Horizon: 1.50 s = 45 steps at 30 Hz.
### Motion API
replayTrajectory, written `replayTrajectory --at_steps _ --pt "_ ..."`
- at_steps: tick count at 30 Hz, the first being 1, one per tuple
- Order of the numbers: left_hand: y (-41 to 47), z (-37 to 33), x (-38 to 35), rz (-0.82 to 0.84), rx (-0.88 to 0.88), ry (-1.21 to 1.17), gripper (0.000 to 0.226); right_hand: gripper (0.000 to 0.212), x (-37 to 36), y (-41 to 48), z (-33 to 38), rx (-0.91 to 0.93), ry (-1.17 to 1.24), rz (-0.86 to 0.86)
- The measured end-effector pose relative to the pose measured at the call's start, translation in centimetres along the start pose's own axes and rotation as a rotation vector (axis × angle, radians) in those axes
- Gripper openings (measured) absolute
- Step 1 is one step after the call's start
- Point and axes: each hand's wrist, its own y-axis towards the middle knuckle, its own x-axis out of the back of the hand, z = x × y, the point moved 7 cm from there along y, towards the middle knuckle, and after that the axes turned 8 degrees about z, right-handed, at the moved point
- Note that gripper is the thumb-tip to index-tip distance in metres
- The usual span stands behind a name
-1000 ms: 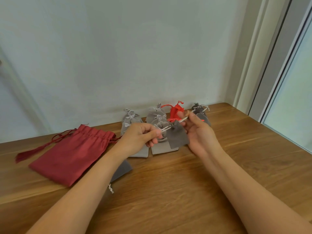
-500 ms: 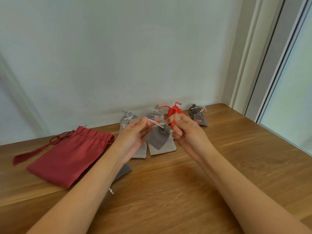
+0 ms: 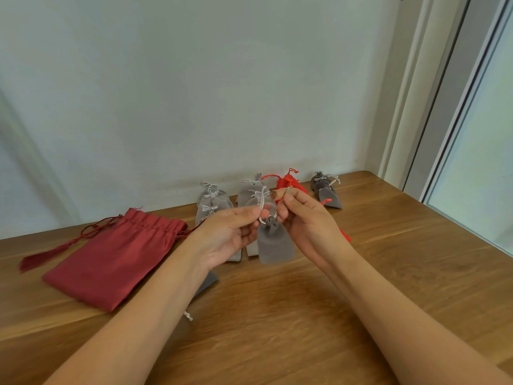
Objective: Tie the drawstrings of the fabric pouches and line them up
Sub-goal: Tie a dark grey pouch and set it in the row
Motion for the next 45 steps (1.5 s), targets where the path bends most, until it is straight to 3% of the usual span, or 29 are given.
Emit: replayTrajectory --at_steps 3,7,9,15,21,24,26,28,33,39,45 --pt "-0.2 0.4 -0.2 -0.008 0.068 0.056 0.010 0.016 -0.4 -0.2 0.2 0.013 -0.069 0.022" --pt "-0.4 0.2 -1.0 0.011 0.057 0.241 0.028 0.016 -0.3 -0.1 0.2 0.017 -0.294 0.037" --pt "-0.5 -0.1 -1.5 0.037 0.045 0.331 0.026 0.017 -0.3 -0.2 0.1 0.001 -0.358 0.034" --pt "-1.0 -1.0 -2.1 0.086 -0.016 0.488 0.021 0.018 -0.5 -0.3 0.0 -0.018 -0.352 -0.005" --pt "-0.9 -1.9 -0.7 -0.163 -0.128 0.493 0.017 0.019 -0.1 -0.5 0.5 -0.061 -0.487 -0.068" --pt "-1.1 -2.8 0.2 -0.266 -0.213 0.486 0.019 0.015 0.3 -0.6 0.7 -0.097 -0.717 -0.100" --pt "-1.2 -3.2 0.1 -0.262 -0.253 0.520 0.019 0.023 0.6 -0.6 0.8 -0.078 -0.975 -0.132" --pt "-1.3 -3.3 -0.4 -0.217 -0.262 0.532 0.017 0.025 0.5 -0.6 1.2 -0.008 -1.084 -0.139" --pt "-1.1 -2.4 -1.3 -0.081 -0.188 0.430 0.018 0.040 0.4 -0.5 0.8 -0.001 -0.883 -0.110" --pt "-0.9 -1.4 -1.6 0.028 -0.083 0.230 0.016 0.032 0.1 -0.3 0.1 -0.002 -0.669 -0.024" --pt "-0.7 -1.7 0.1 -0.107 -0.087 0.291 0.012 0.035 -0.3 -0.3 -0.1 -0.045 -0.641 -0.089"
